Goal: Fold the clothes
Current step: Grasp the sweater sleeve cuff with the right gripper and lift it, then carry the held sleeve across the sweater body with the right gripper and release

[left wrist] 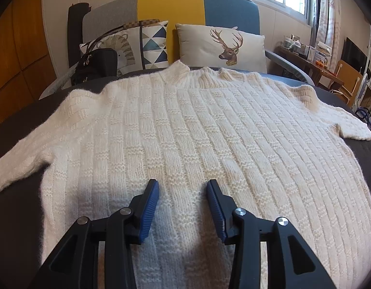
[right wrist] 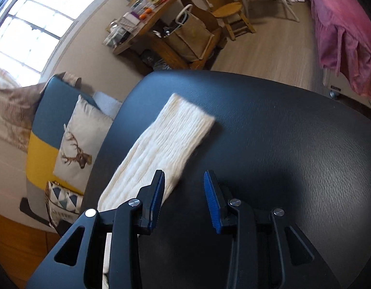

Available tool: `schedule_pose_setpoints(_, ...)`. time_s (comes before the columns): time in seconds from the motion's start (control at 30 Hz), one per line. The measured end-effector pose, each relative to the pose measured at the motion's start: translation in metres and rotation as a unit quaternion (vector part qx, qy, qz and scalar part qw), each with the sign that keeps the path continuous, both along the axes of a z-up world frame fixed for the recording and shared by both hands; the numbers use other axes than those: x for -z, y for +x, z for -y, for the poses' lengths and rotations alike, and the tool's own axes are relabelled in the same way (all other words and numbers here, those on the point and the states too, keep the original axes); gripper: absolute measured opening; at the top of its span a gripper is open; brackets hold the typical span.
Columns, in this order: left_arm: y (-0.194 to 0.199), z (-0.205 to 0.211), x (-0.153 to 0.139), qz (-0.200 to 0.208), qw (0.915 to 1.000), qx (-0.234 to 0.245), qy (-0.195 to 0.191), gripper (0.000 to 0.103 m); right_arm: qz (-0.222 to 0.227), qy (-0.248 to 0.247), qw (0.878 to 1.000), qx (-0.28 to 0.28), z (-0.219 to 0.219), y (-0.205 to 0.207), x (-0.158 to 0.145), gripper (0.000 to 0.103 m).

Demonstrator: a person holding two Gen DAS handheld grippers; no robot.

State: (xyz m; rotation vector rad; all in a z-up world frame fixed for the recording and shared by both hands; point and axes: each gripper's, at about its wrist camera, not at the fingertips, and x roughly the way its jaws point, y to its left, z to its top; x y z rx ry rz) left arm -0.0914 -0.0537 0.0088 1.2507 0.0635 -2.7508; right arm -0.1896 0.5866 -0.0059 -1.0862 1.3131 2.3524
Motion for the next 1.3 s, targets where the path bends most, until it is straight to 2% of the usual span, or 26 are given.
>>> schedule_pose_setpoints(0.27,-0.001,0.001,0.0,-0.001,1.0,0.0,0.0,0.043,-0.015,-0.042,0.999,0.024,-0.014,-0.022,0.007,0.037)
schedule_pose_setpoints(0.37,0.0,0.001,0.0,-0.002,1.0,0.0,0.0,0.043,-0.005,-0.033,0.999,0.029,-0.014,-0.031,0.005,0.037)
schedule_pose_setpoints(0.43,0.0,0.001,0.001,-0.003,1.0,0.0,0.0,0.043,0.015,-0.006,1.0,0.025,-0.009,-0.038,0.002,0.021)
schedule_pose_setpoints(0.47,-0.001,0.001,0.001,-0.003,1.0,0.0,0.0,0.043,0.029,0.013,0.999,0.021,-0.006,-0.042,0.0,0.01)
schedule_pose_setpoints(0.53,0.0,0.002,0.001,-0.004,1.0,0.001,0.002,0.043,0.031,0.024,0.999,0.023,-0.002,-0.042,0.001,0.007)
schedule_pose_setpoints(0.63,0.0,0.002,0.0,-0.005,1.0,0.001,0.005,0.043,0.012,0.023,0.999,0.028,0.004,-0.038,-0.006,0.006)
schedule_pose_setpoints(0.77,0.001,0.003,0.0,-0.006,1.0,0.001,0.007,0.043,-0.044,0.033,0.998,0.002,0.03,-0.038,-0.044,0.005)
schedule_pose_setpoints(0.87,0.001,0.004,0.0,-0.007,0.9999,0.001,0.011,0.043,-0.095,0.029,0.993,-0.057,0.077,-0.044,-0.085,0.004)
schedule_pose_setpoints(0.97,0.001,0.005,0.0,-0.008,0.9998,0.001,0.015,0.043,-0.142,0.036,0.979,-0.143,0.15,-0.052,-0.124,0.0)
schedule_pose_setpoints(1.03,0.001,0.005,0.0,-0.008,0.9998,0.001,0.019,0.043,-0.168,0.034,0.964,-0.205,0.21,-0.058,-0.145,0.0)
schedule_pose_setpoints(1.17,0.001,0.007,0.0,-0.01,0.9996,0.001,0.025,0.043,-0.193,0.011,0.928,-0.318,0.339,-0.066,-0.164,0.0)
schedule_pose_setpoints(1.27,0.002,0.01,0.0,-0.011,0.9993,0.002,0.036,0.043,-0.181,0.027,0.901,-0.393,0.427,-0.069,-0.164,0.0)
schedule_pose_setpoints(1.3,0.002,0.011,-0.001,-0.012,0.9991,0.002,0.041,0.043,-0.171,0.054,0.897,-0.405,0.444,-0.064,-0.159,0.0)
